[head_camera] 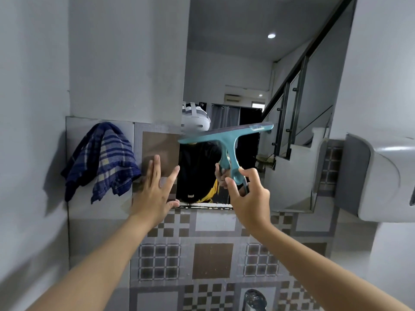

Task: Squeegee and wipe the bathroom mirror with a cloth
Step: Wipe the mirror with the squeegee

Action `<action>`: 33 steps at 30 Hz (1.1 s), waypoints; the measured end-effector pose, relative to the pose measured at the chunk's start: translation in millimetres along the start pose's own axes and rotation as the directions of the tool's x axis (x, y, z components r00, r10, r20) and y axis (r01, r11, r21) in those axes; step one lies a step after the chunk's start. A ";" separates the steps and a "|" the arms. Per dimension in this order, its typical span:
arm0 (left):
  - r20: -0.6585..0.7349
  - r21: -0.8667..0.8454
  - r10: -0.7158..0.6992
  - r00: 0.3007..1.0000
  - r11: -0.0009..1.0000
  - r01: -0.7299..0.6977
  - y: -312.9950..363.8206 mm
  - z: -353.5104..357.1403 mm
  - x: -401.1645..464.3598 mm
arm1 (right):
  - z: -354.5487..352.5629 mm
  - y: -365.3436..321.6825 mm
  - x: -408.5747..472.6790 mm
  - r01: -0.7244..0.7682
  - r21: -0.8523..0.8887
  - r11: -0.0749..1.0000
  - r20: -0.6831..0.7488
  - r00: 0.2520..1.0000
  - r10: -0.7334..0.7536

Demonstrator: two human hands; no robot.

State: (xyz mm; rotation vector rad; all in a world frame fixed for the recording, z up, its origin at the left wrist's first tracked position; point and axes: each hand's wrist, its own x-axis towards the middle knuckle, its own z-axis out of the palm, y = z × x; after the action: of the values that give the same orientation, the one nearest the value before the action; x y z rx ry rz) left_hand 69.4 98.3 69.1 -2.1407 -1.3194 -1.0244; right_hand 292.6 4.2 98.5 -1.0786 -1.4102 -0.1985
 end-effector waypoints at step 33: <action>0.138 0.081 -0.144 0.980 0.988 0.133 11.1 -1.2 5.7 | -153.1 95.3 36.1 0.208 -0.362 0.909 0.138 0.976 -0.168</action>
State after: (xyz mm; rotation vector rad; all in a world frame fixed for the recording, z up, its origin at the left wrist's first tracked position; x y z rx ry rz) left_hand 80.4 95.6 74.4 -2.1281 -1.5678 -0.8742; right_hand 471.9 -33.7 113.8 -1.2766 -1.6124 -0.5790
